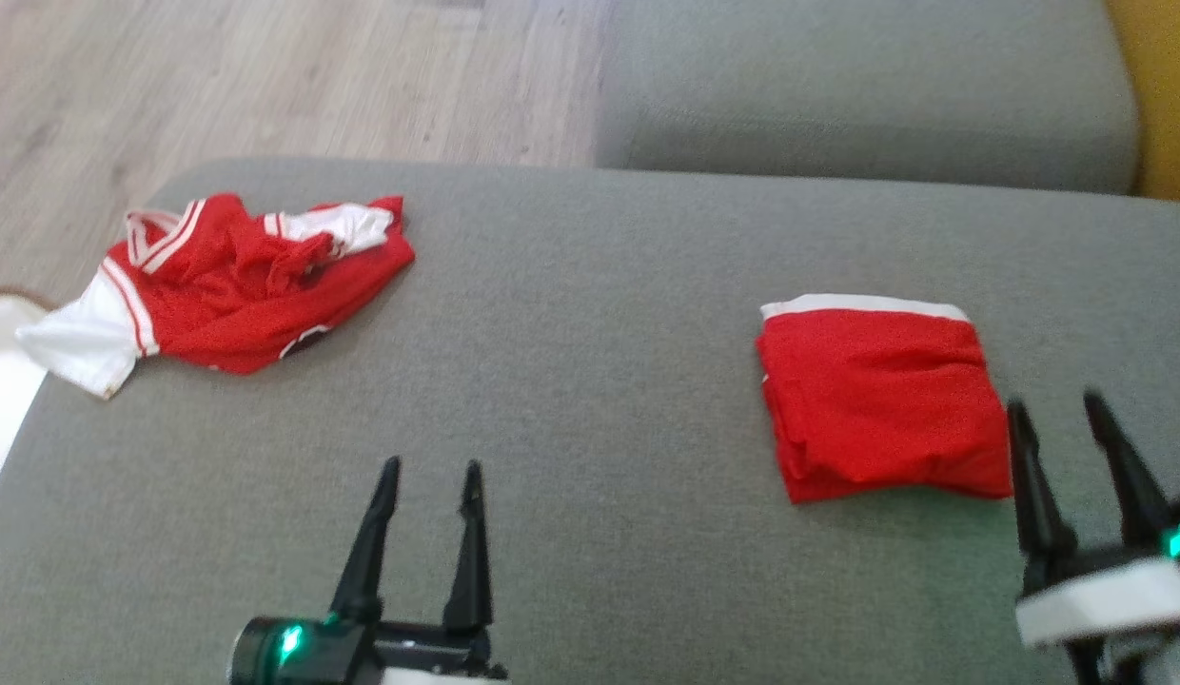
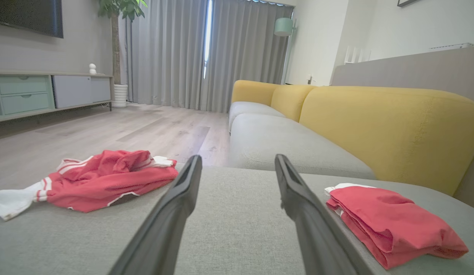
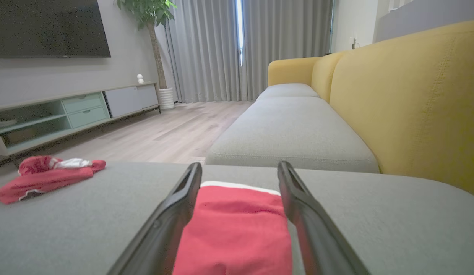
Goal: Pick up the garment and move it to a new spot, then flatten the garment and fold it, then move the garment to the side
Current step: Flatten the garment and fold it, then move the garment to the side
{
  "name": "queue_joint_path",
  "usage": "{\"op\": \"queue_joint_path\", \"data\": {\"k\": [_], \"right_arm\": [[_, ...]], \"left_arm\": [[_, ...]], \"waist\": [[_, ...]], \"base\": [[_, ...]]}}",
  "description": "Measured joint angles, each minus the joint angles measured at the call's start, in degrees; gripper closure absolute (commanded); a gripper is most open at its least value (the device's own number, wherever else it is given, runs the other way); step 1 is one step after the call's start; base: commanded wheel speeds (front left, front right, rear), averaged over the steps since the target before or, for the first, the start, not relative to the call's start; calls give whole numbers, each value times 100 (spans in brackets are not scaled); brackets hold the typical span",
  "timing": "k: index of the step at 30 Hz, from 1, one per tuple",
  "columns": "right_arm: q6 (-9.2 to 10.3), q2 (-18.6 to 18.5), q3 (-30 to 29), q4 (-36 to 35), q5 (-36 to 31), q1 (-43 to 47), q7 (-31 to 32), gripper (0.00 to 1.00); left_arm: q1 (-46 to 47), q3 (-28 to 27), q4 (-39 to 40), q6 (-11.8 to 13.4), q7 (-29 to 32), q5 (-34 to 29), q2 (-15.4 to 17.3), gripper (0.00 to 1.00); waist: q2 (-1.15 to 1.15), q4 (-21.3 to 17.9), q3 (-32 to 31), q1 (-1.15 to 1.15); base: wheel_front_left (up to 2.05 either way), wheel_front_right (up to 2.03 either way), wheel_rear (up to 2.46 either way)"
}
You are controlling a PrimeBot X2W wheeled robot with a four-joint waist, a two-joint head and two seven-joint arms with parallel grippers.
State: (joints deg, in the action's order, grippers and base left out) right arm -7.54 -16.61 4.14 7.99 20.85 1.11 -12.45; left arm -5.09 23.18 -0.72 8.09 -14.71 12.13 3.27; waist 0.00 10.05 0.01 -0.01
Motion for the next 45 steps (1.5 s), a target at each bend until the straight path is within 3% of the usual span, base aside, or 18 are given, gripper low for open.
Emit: {"op": "queue_joint_path", "data": {"k": [8,13,21,45], "right_arm": [[0,631,-304,-288,-775,1210,-187,0],[0,883,-249,-409,-1072,1565,-191,0],[0,1023,-368,-460,-1144,1598,-191,0],[0,1107,-469,-449,-1258,1594,-191,0]], "left_arm": [[-693,-476,314,16,0,-319,2,0],[-1111,-583,271,-160,0,-416,4,0],[-1124,-764,210,-259,1,-423,4,0],[-1110,-767,164,-192,0,-353,2,0]], "waist": [[0,-172,-337,0],[0,-239,-515,0],[0,-251,-622,1],[0,-498,-547,1]], "base": [[0,0,0],[0,0,0],[0,0,0],[0,0,0]]}}
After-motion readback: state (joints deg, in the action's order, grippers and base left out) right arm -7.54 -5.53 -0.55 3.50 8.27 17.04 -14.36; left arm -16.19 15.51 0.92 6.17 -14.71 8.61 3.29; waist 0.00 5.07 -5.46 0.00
